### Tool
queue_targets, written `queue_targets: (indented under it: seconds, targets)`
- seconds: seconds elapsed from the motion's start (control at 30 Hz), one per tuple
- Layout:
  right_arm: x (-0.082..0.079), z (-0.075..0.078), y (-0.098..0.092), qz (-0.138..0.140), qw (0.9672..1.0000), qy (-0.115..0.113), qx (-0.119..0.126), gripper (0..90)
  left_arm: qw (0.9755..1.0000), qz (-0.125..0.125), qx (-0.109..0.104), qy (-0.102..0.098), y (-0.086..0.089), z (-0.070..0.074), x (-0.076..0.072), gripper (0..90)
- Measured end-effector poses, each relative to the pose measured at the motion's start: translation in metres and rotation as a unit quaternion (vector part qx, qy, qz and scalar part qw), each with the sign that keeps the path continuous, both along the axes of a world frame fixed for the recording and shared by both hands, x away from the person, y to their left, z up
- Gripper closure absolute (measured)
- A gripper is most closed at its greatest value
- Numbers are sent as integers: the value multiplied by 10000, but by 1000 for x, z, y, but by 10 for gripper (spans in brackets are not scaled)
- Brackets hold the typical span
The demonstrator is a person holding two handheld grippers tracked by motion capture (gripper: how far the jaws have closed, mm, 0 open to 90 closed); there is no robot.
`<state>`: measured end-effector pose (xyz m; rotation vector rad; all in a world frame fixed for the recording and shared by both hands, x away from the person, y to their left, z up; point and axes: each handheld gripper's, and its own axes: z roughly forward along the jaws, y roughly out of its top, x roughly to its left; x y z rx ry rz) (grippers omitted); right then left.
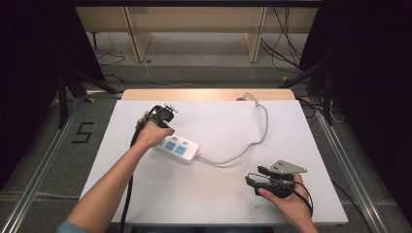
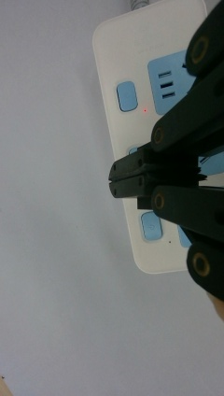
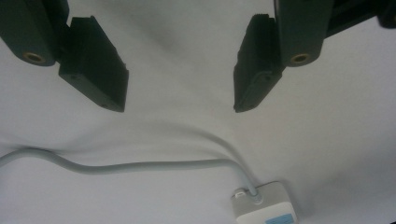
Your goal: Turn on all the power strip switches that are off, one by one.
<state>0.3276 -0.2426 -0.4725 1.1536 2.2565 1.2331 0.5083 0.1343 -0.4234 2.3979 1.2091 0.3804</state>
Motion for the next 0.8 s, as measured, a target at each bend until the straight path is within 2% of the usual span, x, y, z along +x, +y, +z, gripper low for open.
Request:
queue_targets:
  seconds: [0.8]
  targets:
    - [0,0,0,2,10000,10,-4,365,9998,156,120,-19,16,4,8,898]
